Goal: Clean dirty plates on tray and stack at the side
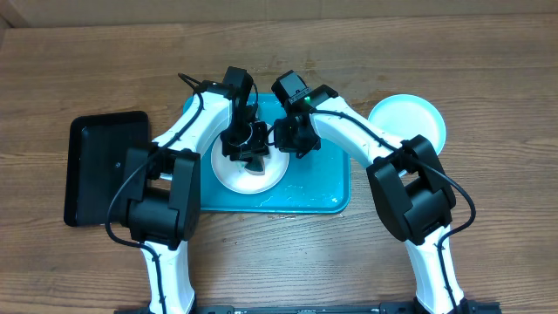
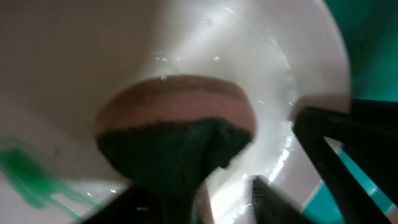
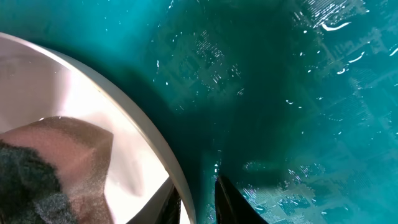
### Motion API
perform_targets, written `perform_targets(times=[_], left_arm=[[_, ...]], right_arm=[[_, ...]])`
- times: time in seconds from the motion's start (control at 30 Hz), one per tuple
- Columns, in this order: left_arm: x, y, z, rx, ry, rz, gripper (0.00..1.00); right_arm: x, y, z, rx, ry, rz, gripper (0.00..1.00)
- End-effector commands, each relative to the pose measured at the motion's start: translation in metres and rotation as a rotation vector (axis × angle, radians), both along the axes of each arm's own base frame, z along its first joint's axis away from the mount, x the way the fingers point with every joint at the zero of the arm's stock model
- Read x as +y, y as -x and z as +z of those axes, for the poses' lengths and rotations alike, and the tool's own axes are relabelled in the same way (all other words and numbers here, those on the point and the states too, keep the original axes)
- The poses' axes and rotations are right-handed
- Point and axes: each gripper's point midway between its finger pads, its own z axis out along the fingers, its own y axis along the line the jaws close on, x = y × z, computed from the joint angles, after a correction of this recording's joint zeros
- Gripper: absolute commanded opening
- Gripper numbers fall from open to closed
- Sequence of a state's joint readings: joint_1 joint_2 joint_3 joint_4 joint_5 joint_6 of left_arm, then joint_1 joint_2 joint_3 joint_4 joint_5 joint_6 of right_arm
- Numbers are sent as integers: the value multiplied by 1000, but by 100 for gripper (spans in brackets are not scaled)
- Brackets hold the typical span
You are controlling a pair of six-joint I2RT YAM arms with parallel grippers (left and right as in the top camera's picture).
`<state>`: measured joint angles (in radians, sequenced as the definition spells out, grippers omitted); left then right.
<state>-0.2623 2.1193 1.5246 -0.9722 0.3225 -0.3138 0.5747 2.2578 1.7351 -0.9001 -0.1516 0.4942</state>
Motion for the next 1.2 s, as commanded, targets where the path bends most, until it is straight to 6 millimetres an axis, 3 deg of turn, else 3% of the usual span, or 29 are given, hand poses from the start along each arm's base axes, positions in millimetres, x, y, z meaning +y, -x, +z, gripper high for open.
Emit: perform_targets(times=[0.0, 0.13, 0.43, 0.8, 0.93, 1.07, 1.17], left_arm=[[5, 4, -5, -1, -30, -32, 55], [7, 2, 4, -6, -38, -70, 52], [8, -9, 15, -36, -46, -66, 29], [7, -21, 9, -88, -51, -47, 39], [6, -23, 9, -90, -50, -22, 23], [7, -19, 8, -75, -54, -22, 20], [8, -15, 7, -60, -58, -23, 5]], right_arm=[[-8, 0, -2, 0, 22, -15, 21], [-8, 0, -2, 1, 22, -15, 21], [-8, 0, -2, 0, 22, -15, 21], [-9, 0, -2, 3, 24, -15, 21], [-10, 2, -3, 9, 28, -15, 21], [-10, 2, -3, 10, 28, -15, 21], [-10, 2, -3, 10, 28, -15, 21]])
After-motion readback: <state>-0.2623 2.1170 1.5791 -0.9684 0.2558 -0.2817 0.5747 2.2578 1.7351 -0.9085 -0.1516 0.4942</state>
